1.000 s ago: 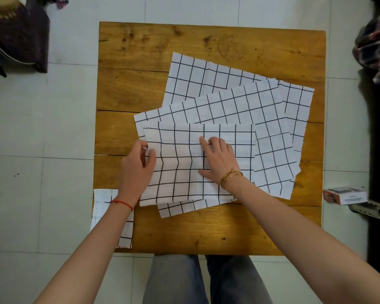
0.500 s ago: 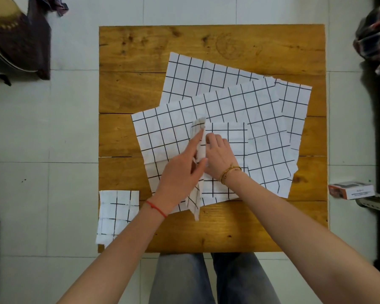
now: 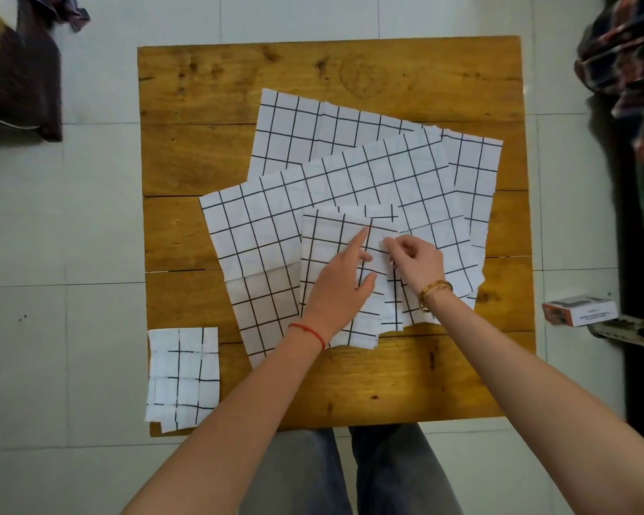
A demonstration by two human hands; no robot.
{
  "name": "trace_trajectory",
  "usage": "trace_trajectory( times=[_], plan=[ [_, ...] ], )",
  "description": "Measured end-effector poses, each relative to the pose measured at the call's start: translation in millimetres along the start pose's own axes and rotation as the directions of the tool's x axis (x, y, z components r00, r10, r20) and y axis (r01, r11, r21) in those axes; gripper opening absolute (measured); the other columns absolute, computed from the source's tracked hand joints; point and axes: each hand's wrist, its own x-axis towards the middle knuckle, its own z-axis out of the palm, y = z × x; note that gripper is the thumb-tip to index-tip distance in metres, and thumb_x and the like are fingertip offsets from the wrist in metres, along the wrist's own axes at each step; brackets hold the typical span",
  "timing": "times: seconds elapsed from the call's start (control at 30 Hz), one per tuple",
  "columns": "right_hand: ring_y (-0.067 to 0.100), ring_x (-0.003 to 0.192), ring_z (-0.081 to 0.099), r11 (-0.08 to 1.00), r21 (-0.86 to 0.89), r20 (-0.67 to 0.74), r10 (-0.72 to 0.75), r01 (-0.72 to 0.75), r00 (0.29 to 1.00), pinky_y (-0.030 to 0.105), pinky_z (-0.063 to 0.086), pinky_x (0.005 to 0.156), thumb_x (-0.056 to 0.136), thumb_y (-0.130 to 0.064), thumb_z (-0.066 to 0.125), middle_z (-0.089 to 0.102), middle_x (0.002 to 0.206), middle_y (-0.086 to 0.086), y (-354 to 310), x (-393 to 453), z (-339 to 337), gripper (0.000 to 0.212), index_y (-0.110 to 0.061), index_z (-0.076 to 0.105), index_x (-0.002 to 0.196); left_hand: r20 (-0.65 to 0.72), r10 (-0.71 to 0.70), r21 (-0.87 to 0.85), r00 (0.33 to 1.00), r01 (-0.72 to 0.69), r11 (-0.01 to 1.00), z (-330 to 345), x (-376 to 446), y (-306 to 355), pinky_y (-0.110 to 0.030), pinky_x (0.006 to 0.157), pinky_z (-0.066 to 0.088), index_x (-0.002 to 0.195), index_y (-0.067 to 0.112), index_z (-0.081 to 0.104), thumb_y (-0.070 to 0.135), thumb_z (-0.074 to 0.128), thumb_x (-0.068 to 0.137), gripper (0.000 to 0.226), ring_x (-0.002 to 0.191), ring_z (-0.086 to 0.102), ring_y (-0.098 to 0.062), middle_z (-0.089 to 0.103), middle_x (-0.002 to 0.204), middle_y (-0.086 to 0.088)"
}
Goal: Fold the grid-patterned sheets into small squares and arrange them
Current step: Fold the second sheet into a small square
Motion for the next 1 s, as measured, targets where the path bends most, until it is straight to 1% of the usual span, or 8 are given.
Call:
trace_trajectory(
  times=[0.1,0.27,0.4,0.6,0.7,0.8,0.9,1.0],
  plan=[
    [0.011,0.061,0.048,0.998,-0.058,-0.029,-0.008,0.006,1.000,0.017,0.039,0.061,0.086,-0.024,0.062,0.055,0.064,0.001,3,8,4,0.013,-0.013,0.060,0.080,-0.062,-0.007,0.102,0.998,0.014,0.995,-6,-1,-15,-0.023,0.102,0.037,0.148,0.024,0.030,0.018,0.055,0.093,0.061,0.118,0.047,-0.010,0.053,0.127,0.004],
    [0.010,0.059,0.044,0.992,-0.116,-0.074,-0.054,0.046,0.996,0.007,0.033,0.058,0.092,-0.020,0.052,0.051,0.064,-0.002,-5,19,3,0.010,-0.011,0.055,0.088,-0.125,-0.012,0.227,0.992,0.041,0.973,-25,-1,-44,-0.027,0.114,0.026,0.144,0.019,0.038,0.014,0.054,0.093,0.054,0.133,0.034,-0.015,0.043,0.140,-0.002],
    [0.019,0.071,0.048,0.986,-0.163,-0.060,-0.032,0.022,0.998,0.027,0.040,0.067,0.095,-0.022,0.047,0.057,0.075,0.006,-10,32,4,0.018,-0.006,0.056,0.097,-0.071,-0.022,0.335,0.997,0.045,0.941,-36,7,-55,-0.036,0.117,0.026,0.146,0.019,0.035,0.012,0.054,0.092,0.057,0.139,0.028,-0.018,0.037,0.147,-0.003],
    [0.030,0.075,0.059,0.957,-0.289,-0.077,-0.012,-0.011,0.997,0.041,0.052,0.069,0.093,-0.028,0.047,0.062,0.078,0.009,-13,45,4,0.020,-0.009,0.054,0.097,0.048,-0.007,0.567,0.999,-0.022,0.823,-39,24,-59,-0.040,0.121,0.014,0.153,0.019,0.016,0.020,0.052,0.095,0.068,0.148,0.008,-0.022,0.014,0.160,-0.002],
    [0.029,0.078,0.058,0.916,-0.392,-0.120,-0.149,0.091,0.982,0.042,0.049,0.073,0.092,-0.024,0.049,0.062,0.085,0.010,-17,42,7,0.020,-0.009,0.050,0.104,0.084,-0.061,0.646,0.995,-0.007,0.764,-36,33,-62,-0.047,0.120,0.012,0.154,0.021,0.006,0.024,0.051,0.096,0.074,0.148,-0.002,-0.023,0.001,0.162,0.000],
    [0.029,0.093,0.052,0.765,-0.618,-0.193,-0.372,0.182,0.908,0.039,0.042,0.078,0.087,-0.023,0.053,0.056,0.103,0.011,-21,33,17,0.033,-0.007,0.049,0.116,0.089,-0.096,0.664,0.991,0.013,0.748,-34,38,-61,-0.048,0.120,0.009,0.154,0.022,0.003,0.025,0.053,0.095,0.077,0.148,-0.006,-0.024,-0.005,0.162,0.001],
    [0.031,0.115,0.047,0.581,-0.725,-0.005,-0.541,0.369,0.841,0.042,0.041,0.092,0.085,-0.021,0.053,0.051,0.126,0.011,-24,27,35,0.048,-0.010,0.045,0.131,0.087,-0.097,0.679,0.991,0.012,0.734,-31,39,-61,-0.049,0.120,0.008,0.154,0.021,0.003,0.027,0.054,0.095,0.079,0.148,-0.007,-0.025,-0.006,0.162,0.000],
    [0.032,0.138,0.027,0.425,-0.735,0.289,-0.508,0.528,0.811,0.048,0.025,0.113,0.090,-0.021,0.047,0.034,0.150,0.004,-31,27,56,0.059,-0.013,0.031,0.145,0.056,-0.096,0.701,0.994,0.030,0.713,-29,38,-64,-0.050,0.120,0.009,0.154,0.018,0.001,0.030,0.057,0.093,0.083,0.149,-0.006,-0.025,-0.006,0.162,-0.001]
  ],
)
